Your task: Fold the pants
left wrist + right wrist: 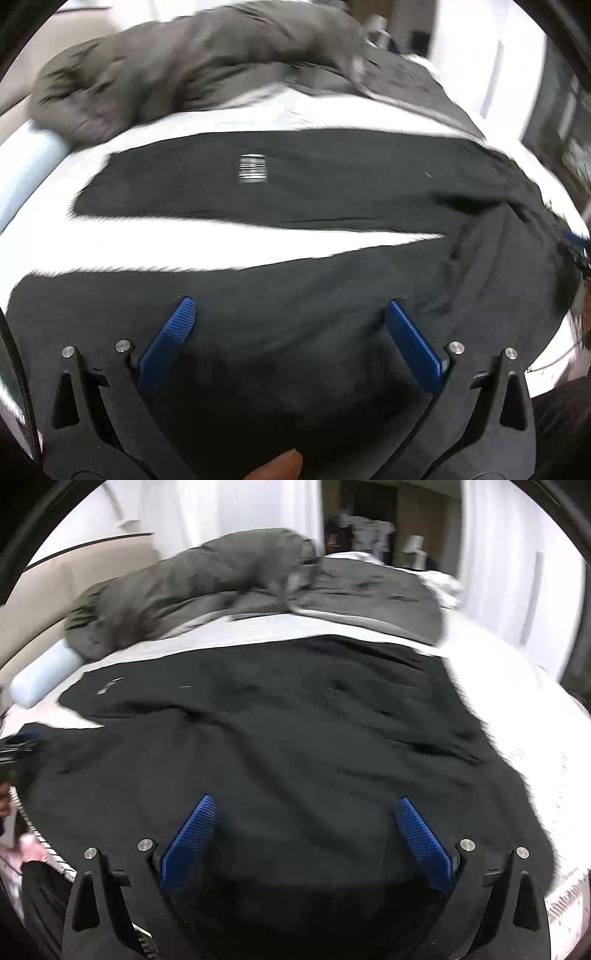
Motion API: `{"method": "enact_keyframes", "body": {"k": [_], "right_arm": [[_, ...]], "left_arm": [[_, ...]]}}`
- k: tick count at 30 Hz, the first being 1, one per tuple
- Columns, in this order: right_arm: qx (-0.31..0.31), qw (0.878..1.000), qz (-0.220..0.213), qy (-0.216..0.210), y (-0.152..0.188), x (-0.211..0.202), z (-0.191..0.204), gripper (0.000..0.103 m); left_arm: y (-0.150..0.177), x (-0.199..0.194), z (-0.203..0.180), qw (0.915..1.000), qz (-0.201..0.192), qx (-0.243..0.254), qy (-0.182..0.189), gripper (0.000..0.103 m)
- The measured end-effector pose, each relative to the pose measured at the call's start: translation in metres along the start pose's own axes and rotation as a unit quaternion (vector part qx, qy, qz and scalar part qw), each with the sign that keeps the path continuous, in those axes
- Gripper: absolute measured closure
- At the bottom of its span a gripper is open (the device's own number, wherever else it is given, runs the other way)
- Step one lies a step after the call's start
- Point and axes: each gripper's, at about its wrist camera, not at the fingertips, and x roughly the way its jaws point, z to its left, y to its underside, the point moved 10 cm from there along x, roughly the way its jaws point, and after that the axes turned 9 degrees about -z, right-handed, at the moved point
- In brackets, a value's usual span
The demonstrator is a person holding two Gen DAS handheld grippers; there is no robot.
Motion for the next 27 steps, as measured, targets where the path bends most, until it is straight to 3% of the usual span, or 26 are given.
{"method": "enact_keyframes", "body": {"k": [3, 5, 6, 7, 9, 12, 16, 18, 22, 24, 26, 27], "right_arm": [[-0.042, 0.999, 0.011, -0.021, -0.002, 0.020, 0.040, 0.003], [-0.065, 0.997, 0.025, -0.025, 0.000, 0.032, 0.058, 0.003], [-0.072, 0.996, 0.034, -0.026, 0.002, 0.037, 0.062, 0.003], [-0.076, 0.996, 0.041, -0.022, 0.004, 0.044, 0.064, 0.003], [-0.072, 0.996, 0.046, -0.018, 0.007, 0.050, 0.061, 0.003], [-0.061, 0.997, 0.045, -0.019, 0.004, 0.049, 0.056, 0.003], [-0.063, 0.997, 0.040, -0.004, 0.004, 0.033, 0.044, 0.004], [-0.056, 0.998, 0.032, 0.008, 0.004, 0.025, 0.033, 0.004], [-0.007, 0.999, 0.037, 0.006, 0.006, 0.021, 0.008, 0.007], [-0.002, 0.999, 0.039, 0.001, 0.003, 0.023, 0.009, 0.020], [-0.018, 0.999, 0.037, -0.008, -0.005, 0.028, 0.023, 0.027], [-0.026, 0.999, 0.038, -0.017, -0.007, 0.032, 0.032, 0.038]], "left_arm": [[-0.002, 0.024, -0.027, 0.9989, 0.026, 0.039, -0.006, 0.001], [-0.005, 0.034, -0.041, 0.9976, 0.043, 0.054, 0.005, 0.013], [-0.006, 0.037, -0.045, 0.9972, 0.047, 0.056, 0.014, 0.027], [-0.006, 0.039, -0.050, 0.9966, 0.052, 0.058, 0.025, 0.051], [-0.005, 0.043, -0.060, 0.9952, 0.064, 0.054, 0.051, 0.082], [-0.012, 0.039, -0.066, 0.9955, 0.049, 0.068, 0.042, 0.101], [-0.016, 0.048, -0.038, 0.9971, 0.054, 0.048, 0.025, 0.102], [-0.015, 0.054, -0.004, 0.9960, 0.057, 0.050, -0.048, 0.102], [-0.019, 0.041, 0.017, 0.9979, 0.044, -0.044, -0.016, 0.102], [-0.026, 0.026, 0.009, 0.9981, 0.021, -0.058, 0.002, 0.102], [-0.028, 0.014, -0.014, 0.9979, 0.006, -0.055, 0.035, 0.099], [-0.028, 0.014, -0.025, 0.9982, 0.005, -0.044, 0.041, 0.091]]}}
